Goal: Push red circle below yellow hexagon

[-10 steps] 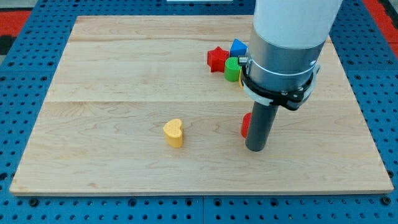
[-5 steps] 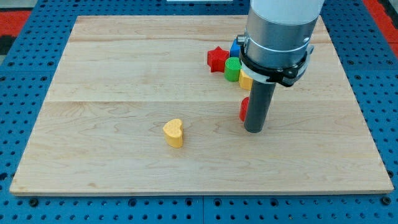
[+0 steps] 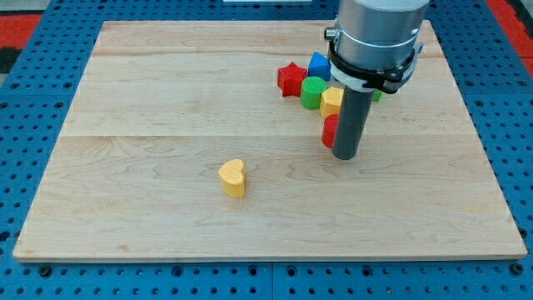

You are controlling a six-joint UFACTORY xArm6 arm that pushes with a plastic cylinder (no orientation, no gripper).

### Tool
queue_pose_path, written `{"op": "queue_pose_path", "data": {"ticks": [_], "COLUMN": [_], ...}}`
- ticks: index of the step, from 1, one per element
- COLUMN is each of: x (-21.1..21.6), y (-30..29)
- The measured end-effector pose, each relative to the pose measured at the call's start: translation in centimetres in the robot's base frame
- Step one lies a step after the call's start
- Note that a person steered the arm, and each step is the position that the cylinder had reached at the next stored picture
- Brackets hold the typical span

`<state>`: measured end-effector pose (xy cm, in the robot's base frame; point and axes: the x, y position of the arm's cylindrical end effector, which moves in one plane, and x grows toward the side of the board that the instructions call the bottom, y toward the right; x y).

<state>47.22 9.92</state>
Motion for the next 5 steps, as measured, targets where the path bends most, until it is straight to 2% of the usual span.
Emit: {"op": "queue_pose_path", "data": {"ticks": [5], "x": [-1.6], "y": [0.0]}}
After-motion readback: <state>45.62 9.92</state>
